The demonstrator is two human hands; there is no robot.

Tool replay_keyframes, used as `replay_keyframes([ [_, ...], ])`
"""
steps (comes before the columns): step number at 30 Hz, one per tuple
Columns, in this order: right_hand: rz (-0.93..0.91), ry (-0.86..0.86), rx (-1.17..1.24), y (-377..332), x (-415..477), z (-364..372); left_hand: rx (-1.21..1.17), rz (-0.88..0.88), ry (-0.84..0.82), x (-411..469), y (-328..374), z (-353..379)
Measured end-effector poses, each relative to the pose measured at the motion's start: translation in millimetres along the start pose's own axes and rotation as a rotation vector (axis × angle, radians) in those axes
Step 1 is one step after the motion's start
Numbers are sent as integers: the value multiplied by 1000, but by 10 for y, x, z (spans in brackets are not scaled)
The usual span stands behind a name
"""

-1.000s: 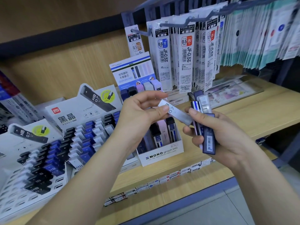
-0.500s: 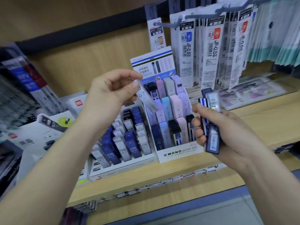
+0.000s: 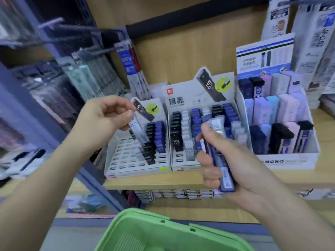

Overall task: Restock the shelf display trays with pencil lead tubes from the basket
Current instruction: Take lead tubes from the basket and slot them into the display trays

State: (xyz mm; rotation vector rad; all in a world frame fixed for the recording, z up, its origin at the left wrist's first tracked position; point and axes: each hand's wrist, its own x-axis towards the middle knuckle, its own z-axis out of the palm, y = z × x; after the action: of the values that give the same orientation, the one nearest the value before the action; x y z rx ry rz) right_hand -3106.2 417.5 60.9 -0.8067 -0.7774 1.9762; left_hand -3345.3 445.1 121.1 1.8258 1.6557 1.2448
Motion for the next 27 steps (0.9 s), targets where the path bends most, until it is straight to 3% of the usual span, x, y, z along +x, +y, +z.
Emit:
replay_keyframes([
  [7,117,66,-3,226,81,190,367,53,97,-124,-504,-301],
  [14,127,190,-138,489,145,313,307,60,-76,-347,-802,-103],
  [21,134,215,-159,630,176,426,299,175,-89,-367,-893,-21],
  [27,111,184,-170,708,185,496,326,169,-52,-323,-932,-10],
])
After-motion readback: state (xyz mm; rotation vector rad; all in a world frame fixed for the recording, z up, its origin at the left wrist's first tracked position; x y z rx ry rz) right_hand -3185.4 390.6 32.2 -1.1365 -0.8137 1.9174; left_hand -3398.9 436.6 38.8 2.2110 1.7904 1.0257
